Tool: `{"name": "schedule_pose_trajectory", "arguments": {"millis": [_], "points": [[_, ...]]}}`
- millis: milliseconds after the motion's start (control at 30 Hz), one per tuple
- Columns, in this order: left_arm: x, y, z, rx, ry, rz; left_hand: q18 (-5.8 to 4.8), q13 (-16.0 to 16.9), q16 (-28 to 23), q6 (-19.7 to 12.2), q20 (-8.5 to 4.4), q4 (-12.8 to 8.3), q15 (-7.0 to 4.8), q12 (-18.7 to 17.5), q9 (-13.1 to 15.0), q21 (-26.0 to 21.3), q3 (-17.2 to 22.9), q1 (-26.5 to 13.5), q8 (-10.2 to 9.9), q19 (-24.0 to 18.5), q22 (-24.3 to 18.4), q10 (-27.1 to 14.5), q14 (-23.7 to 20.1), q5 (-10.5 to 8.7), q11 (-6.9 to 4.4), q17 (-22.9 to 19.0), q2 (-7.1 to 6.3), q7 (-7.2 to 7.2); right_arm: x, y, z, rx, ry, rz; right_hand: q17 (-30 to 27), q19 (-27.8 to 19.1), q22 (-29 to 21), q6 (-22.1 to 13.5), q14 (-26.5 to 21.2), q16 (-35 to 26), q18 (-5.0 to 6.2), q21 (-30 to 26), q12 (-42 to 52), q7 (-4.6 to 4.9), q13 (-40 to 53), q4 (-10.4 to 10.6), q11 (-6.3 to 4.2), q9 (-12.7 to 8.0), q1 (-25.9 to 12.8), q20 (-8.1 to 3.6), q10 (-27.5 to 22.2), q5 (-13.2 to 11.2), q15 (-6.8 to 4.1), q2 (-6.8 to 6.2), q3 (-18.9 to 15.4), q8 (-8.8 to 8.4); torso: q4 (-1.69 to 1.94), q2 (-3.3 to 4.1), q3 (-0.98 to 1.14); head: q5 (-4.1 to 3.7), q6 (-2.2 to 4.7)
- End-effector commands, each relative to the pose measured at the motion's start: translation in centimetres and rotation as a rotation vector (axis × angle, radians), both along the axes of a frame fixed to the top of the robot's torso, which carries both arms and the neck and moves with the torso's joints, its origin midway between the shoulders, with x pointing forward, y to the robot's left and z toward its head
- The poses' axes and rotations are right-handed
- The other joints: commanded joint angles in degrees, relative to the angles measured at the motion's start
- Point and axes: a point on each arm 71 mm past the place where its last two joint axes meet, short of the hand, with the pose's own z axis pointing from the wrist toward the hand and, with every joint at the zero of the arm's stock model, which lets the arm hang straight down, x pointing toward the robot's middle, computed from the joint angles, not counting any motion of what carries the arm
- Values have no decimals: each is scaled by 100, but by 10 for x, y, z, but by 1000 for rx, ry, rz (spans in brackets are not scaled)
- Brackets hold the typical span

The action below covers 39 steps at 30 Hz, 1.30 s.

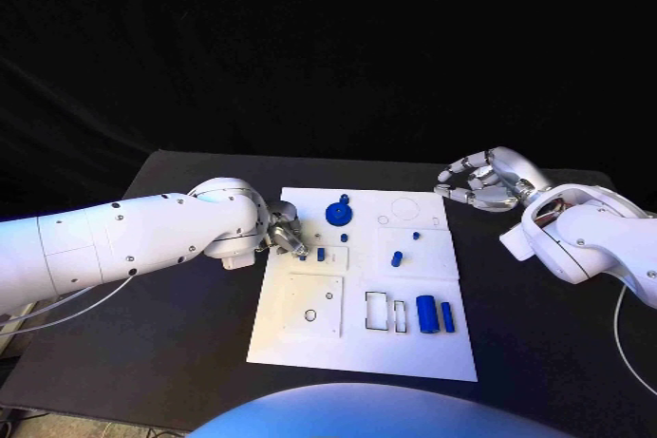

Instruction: Assemble the parts on the task board

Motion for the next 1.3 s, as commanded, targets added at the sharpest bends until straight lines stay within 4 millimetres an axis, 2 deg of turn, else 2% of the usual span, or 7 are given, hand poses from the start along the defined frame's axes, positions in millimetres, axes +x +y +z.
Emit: {"name": "schedule_pose_trajectory", "arguments": {"millis": [33, 500, 700, 1033, 1133, 1200, 1300], "points": [[-4, 0, -7, 8, 42, -3, -65, 9, 26, 63, -38, 99, -44, 1, -43, 3, -160, -182, -62, 8, 546, 28, 522, -11, 4, 1227, 23, -18, -1, 1, 0, -6, -2, 13, 879, 10, 870, -36, 457, -33, 80, -37, -37, -8, 592, 31, -27, 6, -17, -58, -18, -20, -28, 12, -5, 22, 0, -3, -1, -4, 2], [-2, 6, -6, 3, 26, 24, -66, 18, 27, 170, -42, 637, -42, 20, -123, -14, -1002, -292, -179, 19, 547, 18, 521, 12, 10, 1225, 136, -11, -1, 0, 0, -6, -4, 11, 846, -6, 853, -42, 450, -43, 86, -64, -48, -7, 581, 48, -26, 5, -35, -58, -27, -25, -28, 12, -15, 22, 3, -4, -3, -10, 27], [-2, 9, -2, -14, 16, 40, -62, -18, 13, 164, -28, 660, -26, 7, -150, -31, -1637, -569, -237, 11, 531, -19, 513, 14, 33, 1193, 283, 13, -1, 0, 0, -5, -5, 10, 846, -6, 853, -42, 450, -43, 86, -64, -48, -7, 581, 48, -26, 5, -35, -58, -27, -25, -28, 12, -15, 22, -1, -5, 2, -19, 35], [1, 11, 10, -60, -11, 64, -56, -61, -3, 138, -26, 663, -23, -13, -163, -47, -1977, -690, -274, -1, 513, -48, 503, 18, 41, 1157, 342, 24, 0, -1, -1, -5, -6, 8, 846, -6, 853, -42, 450, -43, 86, -64, -48, -7, 581, 48, -26, 5, -35, -58, -27, -25, -28, 12, -15, 22, 3, -5, 3, -29, 64], [3, 10, 15, -114, -41, 76, -21, -247, -105, 7, -11, 659, -1, -154, -184, -137, -2144, -687, -349, -108, 368, -181, 445, 34, 76, 945, 361, 67, 0, -1, -1, -5, -6, 7, 846, -6, 853, -42, 450, -43, 86, -64, -48, -7, 581, 48, -26, 5, -35, -58, -27, -25, -28, 12, -15, 22, 3, -2, 2, -41, 81], [5, 8, 19, -171, -72, 85, 74, -1014, -295, -368, 70, 653, 107, -810, -297, -413, -2311, -585, -602, -425, -61, -736, 338, 50, 223, 592, 393, 230, 0, -1, -1, -5, -7, 7, 846, -6, 853, -42, 450, -43, 86, -64, -48, -7, 581, 48, -26, 5, -35, -58, -27, -25, -28, 12, -15, 22, 3, -4, 3, -49, 93], [8, 4, 25, -255, -129, 85, 199, -1101, -544, -590, 178, 656, 229, -990, -386, -799, -2419, -393, -749, -816, -602, -996, 206, 59, 350, 208, 420, 374, 0, -1, -1, -5, -7, 5, 846, -6, 853, -42, 450, -43, 86, -64, -48, -7, 581, 48, -26, 5, -35, -58, -27, -25, -28, 12, -15, 22, 1, -7, 5, -71, 109]]}}
